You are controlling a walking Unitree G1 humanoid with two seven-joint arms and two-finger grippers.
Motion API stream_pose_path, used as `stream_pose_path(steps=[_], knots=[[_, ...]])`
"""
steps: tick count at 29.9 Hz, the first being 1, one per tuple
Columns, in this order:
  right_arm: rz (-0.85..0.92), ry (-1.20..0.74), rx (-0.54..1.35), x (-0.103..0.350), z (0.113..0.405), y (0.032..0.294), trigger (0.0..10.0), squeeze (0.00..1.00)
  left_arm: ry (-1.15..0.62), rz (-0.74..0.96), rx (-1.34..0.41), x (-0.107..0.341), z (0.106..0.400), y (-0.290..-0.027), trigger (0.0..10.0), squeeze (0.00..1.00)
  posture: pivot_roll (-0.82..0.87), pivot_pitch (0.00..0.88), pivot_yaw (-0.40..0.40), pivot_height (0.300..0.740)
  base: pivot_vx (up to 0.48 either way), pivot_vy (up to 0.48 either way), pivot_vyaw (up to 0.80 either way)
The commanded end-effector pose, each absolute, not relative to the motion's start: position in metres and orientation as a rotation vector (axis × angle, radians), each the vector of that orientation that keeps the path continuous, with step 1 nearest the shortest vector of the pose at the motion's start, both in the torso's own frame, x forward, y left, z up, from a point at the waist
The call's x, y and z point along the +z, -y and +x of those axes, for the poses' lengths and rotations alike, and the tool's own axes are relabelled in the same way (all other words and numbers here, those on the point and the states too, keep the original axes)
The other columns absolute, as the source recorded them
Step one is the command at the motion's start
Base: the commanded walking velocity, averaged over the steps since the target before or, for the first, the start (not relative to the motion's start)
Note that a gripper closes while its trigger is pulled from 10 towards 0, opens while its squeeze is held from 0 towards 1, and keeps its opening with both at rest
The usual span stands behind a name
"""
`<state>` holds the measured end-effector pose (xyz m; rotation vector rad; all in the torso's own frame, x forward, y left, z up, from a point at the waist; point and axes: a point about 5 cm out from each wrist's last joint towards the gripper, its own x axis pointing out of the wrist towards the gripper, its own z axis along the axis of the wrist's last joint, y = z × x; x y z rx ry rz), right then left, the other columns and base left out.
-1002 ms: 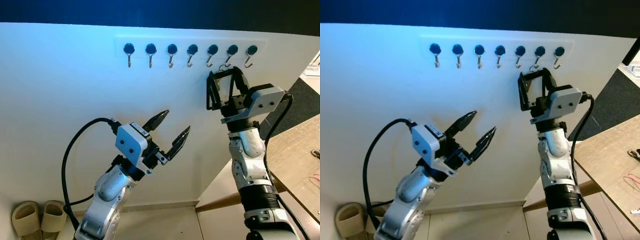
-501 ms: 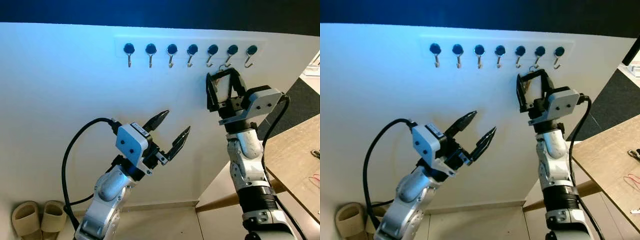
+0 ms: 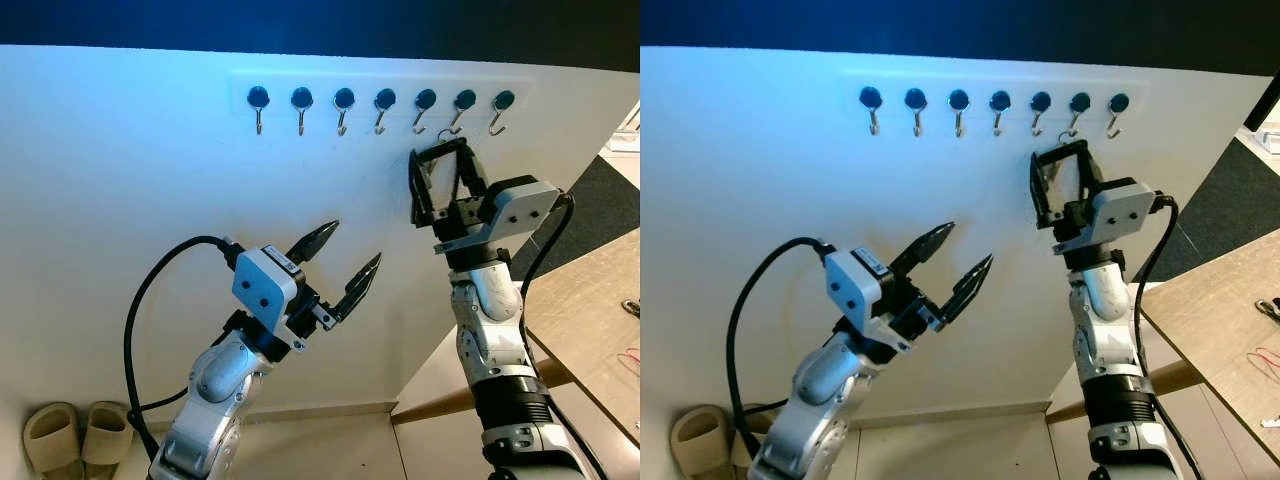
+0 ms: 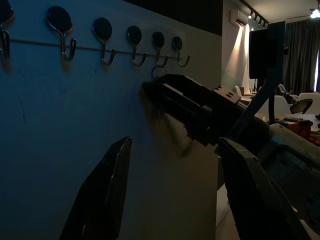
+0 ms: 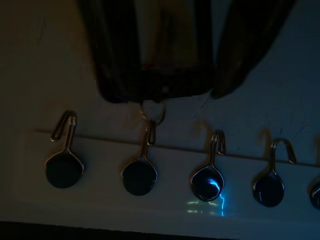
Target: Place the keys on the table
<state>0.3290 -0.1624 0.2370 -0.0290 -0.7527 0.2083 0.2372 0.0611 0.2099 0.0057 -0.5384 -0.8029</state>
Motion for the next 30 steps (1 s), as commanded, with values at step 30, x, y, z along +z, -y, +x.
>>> stream_pose_path(steps=[30], knots=[[-0.052,0.784,0.203,0.2424,0.3257,0.1662,3.9,0.0,0.535,0.031,-0.819,0.2104,0.2356,-0.0593,10.0,0.0,0.07,0.103,-0.069,0.74,0.0,0.0,0.0]])
